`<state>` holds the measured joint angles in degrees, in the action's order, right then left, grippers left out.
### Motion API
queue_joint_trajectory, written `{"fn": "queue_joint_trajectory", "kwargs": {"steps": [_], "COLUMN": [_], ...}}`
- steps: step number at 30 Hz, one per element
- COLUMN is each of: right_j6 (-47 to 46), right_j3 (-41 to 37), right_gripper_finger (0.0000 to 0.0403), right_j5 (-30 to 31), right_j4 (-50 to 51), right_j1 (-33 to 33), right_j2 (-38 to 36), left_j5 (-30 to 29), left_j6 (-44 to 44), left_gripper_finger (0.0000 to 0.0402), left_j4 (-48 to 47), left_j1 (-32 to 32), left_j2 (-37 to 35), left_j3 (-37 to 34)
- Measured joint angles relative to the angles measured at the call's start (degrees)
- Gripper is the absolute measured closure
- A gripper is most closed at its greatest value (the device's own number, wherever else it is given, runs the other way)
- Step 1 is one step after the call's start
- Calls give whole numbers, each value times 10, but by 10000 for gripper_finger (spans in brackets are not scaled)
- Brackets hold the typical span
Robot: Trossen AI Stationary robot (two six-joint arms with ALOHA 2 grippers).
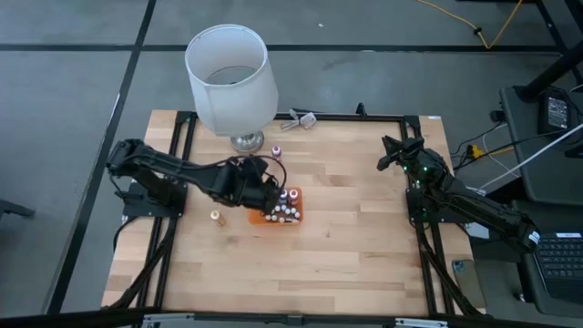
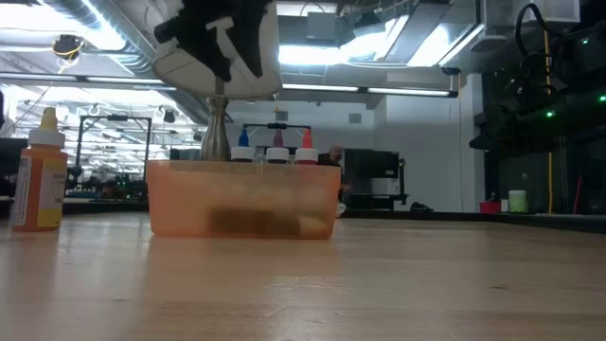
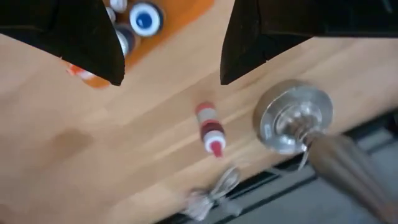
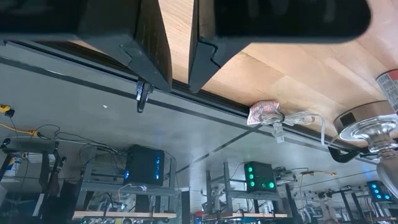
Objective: Pick & Place food coloring
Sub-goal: Put the big pink food coloring bottle into the orange bin
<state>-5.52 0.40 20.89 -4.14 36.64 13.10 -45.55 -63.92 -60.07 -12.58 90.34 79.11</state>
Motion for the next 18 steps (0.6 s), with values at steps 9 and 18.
{"fn": "queue_joint_trajectory", "kwargs": {"steps": [9,18], "right_j6": [0,0], "right_j3": [0,0], "right_gripper_finger": [345,345], "right_j5": [0,0], "right_j4": [0,0], "right_j1": [0,0], "right_j2": [0,0], "left_j5": [80,98], "left_j6": [-40,-32], "left_gripper_finger": [150,150], "left_j4": [0,-16], "left_j1": [90,168], "left_j2": [48,173], "left_j3": [31,154]}}
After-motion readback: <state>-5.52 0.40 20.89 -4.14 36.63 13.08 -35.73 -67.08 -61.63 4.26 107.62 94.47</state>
